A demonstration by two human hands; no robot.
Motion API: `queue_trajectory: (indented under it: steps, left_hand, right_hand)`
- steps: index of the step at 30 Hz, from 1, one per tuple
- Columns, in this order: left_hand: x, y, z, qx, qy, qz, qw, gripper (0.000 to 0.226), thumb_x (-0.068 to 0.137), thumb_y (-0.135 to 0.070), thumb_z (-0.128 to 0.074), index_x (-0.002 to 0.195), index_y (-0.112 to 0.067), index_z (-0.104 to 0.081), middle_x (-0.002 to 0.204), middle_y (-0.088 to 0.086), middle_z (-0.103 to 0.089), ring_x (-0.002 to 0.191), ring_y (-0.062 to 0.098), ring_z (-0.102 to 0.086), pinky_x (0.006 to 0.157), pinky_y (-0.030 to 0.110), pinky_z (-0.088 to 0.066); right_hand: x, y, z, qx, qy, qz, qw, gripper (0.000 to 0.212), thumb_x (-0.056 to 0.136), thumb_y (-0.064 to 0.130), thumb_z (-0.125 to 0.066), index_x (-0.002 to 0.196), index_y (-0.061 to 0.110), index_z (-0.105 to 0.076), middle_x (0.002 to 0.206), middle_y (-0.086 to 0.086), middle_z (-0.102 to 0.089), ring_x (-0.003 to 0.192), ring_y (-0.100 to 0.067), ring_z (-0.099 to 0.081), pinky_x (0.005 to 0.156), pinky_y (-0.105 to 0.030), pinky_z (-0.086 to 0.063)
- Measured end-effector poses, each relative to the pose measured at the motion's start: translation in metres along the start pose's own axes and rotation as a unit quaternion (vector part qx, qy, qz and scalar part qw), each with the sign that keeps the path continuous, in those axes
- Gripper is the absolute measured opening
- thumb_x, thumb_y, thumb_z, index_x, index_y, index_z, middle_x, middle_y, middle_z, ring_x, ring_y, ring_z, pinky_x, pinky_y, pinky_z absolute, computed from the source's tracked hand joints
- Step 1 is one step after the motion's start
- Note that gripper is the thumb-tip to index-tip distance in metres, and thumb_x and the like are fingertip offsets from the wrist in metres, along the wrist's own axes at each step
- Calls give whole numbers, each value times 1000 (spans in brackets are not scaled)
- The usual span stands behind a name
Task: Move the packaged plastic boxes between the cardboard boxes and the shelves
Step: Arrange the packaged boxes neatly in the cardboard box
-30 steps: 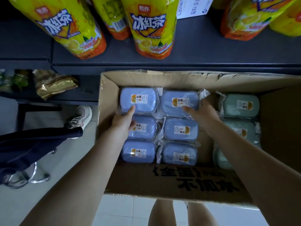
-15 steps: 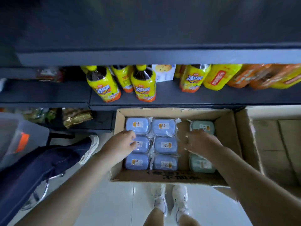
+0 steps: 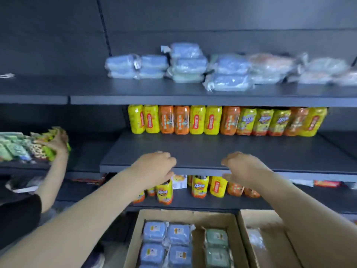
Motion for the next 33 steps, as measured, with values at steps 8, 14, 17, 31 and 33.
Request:
queue_trajectory:
  steps: [8, 14, 17, 31, 33]
  left_hand:
    - [-31, -28, 145, 14, -84, -23, 996, 26, 97, -34, -43, 113, -18, -55, 111, -1, -54, 105, 18, -53, 82, 34, -47]
    - [-18, -30, 203, -2, -119, -12, 993, 26, 96, -36, -45, 113, -19, -55, 110, -2, -55, 101, 18, -54, 83, 34, -46]
    - [3, -20, 216, -2, -128, -9, 992, 25, 96, -35, -45, 110, -18, -57, 111, -2, -59, 99, 18, -56, 83, 35, -48]
    - [167, 92, 233, -22, -185, 16, 982, 29, 96, -32, -42, 119, -19, -55, 120, -1, -55, 105, 21, -54, 81, 32, -44]
    - [187, 106, 230, -24, -199, 25, 979, 28, 96, -31, -42, 116, -18, -56, 120, 0, -55, 106, 21, -53, 82, 32, -44]
  right_hand:
    - [-83, -39, 133, -5, -122, -29, 992, 39, 92, 43, -49, 123, 21, -55, 122, -3, -57, 117, -23, -50, 91, -40, -48]
    - [-88, -53, 185, 30, -156, -59, 986, 42, 92, 44, -48, 130, 24, -52, 129, -3, -54, 121, -22, -48, 91, -33, -45]
    - [-72, -64, 199, 37, -160, -68, 984, 40, 93, 43, -49, 128, 24, -54, 129, -2, -55, 121, -20, -47, 90, -32, -42]
    - [85, -148, 216, 158, -156, -178, 959, 46, 88, 51, -54, 122, 21, -58, 123, 2, -61, 113, -17, -54, 93, -28, -44]
    - [104, -157, 211, 170, -158, -192, 953, 45, 90, 50, -53, 123, 20, -57, 124, 2, -60, 114, -17, -53, 92, -27, -42]
Point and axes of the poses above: each hand's wrist, its own x-axis towards the middle knuckle, its own z-axis out of the back of the hand, y = z × x, the point moved 4 cm from there along x, towards the middle knuckle
